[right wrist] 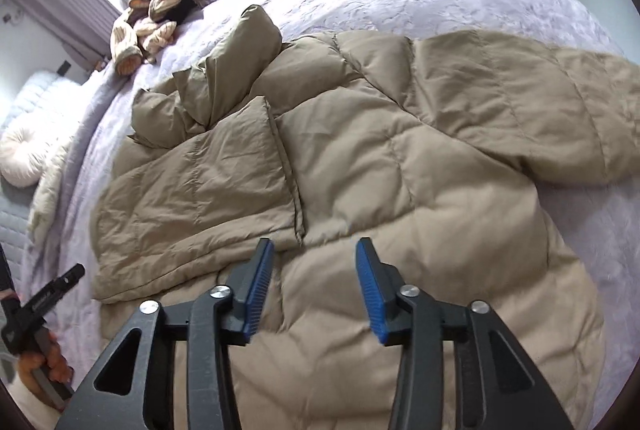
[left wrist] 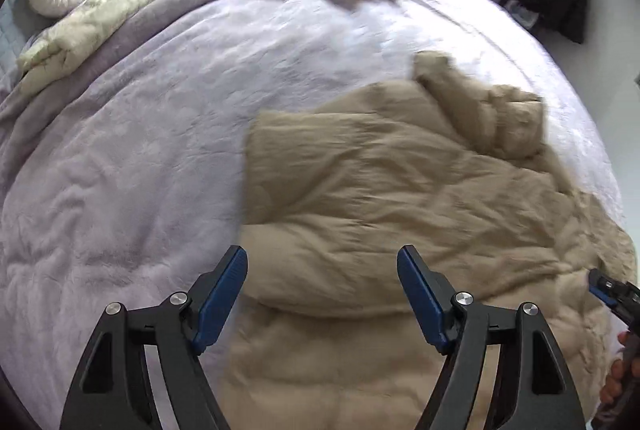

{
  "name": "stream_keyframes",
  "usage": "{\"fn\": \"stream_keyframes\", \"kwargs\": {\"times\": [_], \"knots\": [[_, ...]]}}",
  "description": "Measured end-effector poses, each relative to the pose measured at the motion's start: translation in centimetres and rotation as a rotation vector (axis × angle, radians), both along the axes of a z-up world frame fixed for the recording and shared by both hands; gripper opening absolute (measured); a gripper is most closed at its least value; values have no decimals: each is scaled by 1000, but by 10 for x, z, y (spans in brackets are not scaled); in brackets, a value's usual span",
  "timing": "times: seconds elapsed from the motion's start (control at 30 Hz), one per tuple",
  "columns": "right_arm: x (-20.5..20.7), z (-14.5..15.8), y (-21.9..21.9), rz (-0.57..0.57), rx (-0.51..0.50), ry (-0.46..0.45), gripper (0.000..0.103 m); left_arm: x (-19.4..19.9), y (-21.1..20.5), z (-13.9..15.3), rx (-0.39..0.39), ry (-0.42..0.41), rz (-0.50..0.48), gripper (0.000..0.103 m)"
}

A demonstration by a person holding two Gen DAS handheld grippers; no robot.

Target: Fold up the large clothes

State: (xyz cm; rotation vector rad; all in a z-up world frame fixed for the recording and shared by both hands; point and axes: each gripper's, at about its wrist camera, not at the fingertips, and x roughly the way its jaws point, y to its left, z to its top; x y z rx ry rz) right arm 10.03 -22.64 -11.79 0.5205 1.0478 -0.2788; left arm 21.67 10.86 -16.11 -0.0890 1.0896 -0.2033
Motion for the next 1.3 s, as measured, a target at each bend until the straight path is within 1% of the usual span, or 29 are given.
{"fn": "stream_keyframes", "kwargs": {"times": [0.03,0.17,0.23,0.27,0.3,0.33,0.37,0.53,0.6,0.77,0.87,1.03,1.13,1.3], "knots": [[-4,2,0,-6,13,-3,54,-6,-10,3,1,4,-23,80],[-20,6,-5,-24,36,-8,62,-21,-39,4,5,47,-63,80],[-27,8,-9,-31,46,-13,66,-29,-53,3,18,53,-78,80],[-31,9,-12,-34,49,-15,70,-33,-60,4,27,50,-82,82],[-34,10,-14,-41,49,-15,74,-36,-66,5,34,48,-83,101],[-38,11,-17,-45,55,-19,76,-41,-74,6,49,37,-78,103],[-42,12,-20,-46,61,-24,80,-45,-80,8,57,31,-86,103],[-57,19,-34,-35,70,-50,84,-55,-121,13,104,34,-145,103],[-62,22,-40,-32,75,-66,89,-57,-132,15,114,39,-152,103],[-73,31,-62,-47,98,-106,89,-57,-161,16,103,71,-146,103],[-79,33,-79,-67,123,-128,89,-60,-178,14,91,100,-178,103],[-92,32,-108,-117,159,-140,89,-68,-206,11,101,123,-199,103],[-104,30,-131,-168,169,-148,89,-70,-224,8,94,150,-219,103],[-126,26,-172,-272,174,-151,89,-71,-253,9,95,151,-261,103]]}}
